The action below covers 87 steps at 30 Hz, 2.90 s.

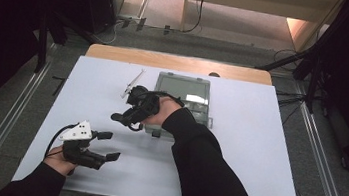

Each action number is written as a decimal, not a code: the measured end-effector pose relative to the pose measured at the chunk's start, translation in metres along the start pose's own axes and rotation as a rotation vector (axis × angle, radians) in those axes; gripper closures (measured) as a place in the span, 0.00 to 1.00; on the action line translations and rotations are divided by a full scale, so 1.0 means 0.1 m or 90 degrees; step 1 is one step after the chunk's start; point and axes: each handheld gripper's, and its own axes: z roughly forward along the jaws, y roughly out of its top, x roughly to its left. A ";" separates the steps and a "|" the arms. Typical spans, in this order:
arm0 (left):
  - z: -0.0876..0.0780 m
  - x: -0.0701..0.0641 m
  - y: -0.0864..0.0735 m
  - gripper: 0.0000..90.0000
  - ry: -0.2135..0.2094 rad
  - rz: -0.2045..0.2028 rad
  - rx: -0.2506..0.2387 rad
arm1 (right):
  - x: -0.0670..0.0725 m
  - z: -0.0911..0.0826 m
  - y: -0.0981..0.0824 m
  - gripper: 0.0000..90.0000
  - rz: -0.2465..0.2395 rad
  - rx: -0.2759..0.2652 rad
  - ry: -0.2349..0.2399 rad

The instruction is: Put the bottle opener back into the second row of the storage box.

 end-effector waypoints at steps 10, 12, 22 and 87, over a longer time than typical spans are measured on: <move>0.00 0.00 0.00 0.23 0.003 0.000 0.001 | -0.03 -0.19 -0.11 0.74 0.011 0.001 -0.018; 0.00 0.00 0.00 0.23 0.003 0.001 0.001 | -0.04 -0.22 -0.13 0.74 0.014 0.002 -0.023; 0.01 0.00 0.00 0.23 0.001 -0.002 0.001 | -0.10 -0.39 -0.27 0.74 0.030 0.002 -0.039; 0.02 0.00 0.00 0.23 0.001 -0.001 0.010 | -0.29 -0.73 -1.18 0.74 0.024 0.040 -0.096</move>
